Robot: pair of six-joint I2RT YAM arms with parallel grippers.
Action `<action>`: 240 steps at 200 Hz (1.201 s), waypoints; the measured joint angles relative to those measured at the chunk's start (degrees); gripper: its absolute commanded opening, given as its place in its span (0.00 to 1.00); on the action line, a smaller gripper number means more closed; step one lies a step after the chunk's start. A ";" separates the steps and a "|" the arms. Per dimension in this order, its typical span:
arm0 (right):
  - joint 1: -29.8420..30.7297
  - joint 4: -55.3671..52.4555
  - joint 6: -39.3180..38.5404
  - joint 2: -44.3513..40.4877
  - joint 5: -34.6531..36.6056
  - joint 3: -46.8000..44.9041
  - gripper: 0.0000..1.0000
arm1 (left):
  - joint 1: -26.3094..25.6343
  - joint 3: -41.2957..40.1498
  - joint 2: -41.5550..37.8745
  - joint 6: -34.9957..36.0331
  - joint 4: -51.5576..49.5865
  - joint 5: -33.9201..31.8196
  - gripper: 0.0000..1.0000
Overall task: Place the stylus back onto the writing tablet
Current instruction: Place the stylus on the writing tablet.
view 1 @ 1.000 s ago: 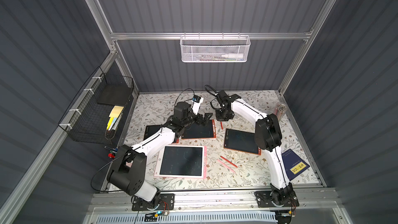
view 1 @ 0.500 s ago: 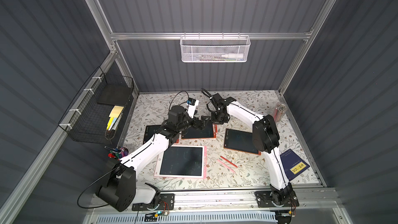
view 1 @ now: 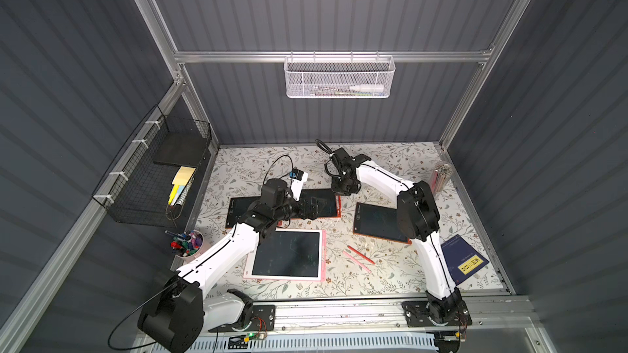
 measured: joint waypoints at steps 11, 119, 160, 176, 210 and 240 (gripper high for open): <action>0.09 0.00 -0.09 0.42 0.02 0.02 0.15 | 0.00 -0.50 -0.13 0.00 -0.44 -0.02 0.99; 1.18 -0.04 -0.09 3.76 0.74 1.25 0.17 | 0.00 -2.36 -0.50 0.07 -1.51 -0.33 0.99; 1.22 -0.09 -0.13 4.04 1.55 1.73 0.17 | 0.00 -2.36 -0.50 0.07 -1.51 -0.33 0.99; 1.22 -0.22 -0.26 4.04 2.19 1.75 0.17 | 0.00 -2.36 -0.50 0.07 -1.51 -0.33 0.99; 1.33 -0.92 -0.81 4.04 3.30 2.08 0.20 | 0.00 -2.36 -0.50 0.07 -1.51 -0.33 0.99; 1.44 -1.40 -1.05 4.07 3.23 2.38 0.20 | 0.00 -2.36 -0.50 0.07 -1.51 -0.33 0.99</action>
